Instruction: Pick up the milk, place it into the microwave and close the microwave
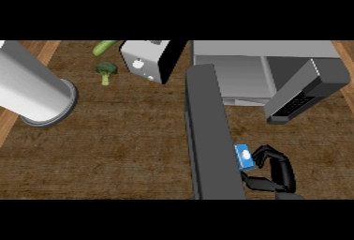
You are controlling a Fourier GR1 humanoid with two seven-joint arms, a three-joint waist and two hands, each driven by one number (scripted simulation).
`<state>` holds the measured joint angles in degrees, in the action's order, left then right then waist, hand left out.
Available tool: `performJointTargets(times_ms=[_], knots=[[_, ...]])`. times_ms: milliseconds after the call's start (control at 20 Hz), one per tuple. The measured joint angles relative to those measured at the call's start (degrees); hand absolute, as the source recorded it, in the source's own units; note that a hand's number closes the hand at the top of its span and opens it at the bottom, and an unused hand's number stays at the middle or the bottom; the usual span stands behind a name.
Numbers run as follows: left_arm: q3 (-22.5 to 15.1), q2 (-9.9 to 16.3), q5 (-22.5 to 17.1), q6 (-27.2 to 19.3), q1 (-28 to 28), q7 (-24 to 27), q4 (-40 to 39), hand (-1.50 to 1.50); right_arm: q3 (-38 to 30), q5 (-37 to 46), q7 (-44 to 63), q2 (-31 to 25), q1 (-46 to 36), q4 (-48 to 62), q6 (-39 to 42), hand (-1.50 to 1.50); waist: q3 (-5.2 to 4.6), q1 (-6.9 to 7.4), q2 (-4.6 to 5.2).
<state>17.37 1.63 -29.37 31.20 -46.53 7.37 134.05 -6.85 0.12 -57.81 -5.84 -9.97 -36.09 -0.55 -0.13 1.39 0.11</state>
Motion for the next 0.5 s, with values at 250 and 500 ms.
performJointTargets(times_ms=[250,500], knots=[[-0.12,0.22,-0.5,-0.33,0.95,-0.5,-0.15,-1.5,0.41,1.34,-0.02,-1.42,-8.84,7.48,2.64,1.5,0.25,0.61,0.25],[1.03,0.93,-1.74,0.32,0.82,-1.15,-0.56,-1.5,-0.31,2.51,-0.47,-2.86,-15.98,13.29,2.63,1.5,0.28,0.75,0.3]])
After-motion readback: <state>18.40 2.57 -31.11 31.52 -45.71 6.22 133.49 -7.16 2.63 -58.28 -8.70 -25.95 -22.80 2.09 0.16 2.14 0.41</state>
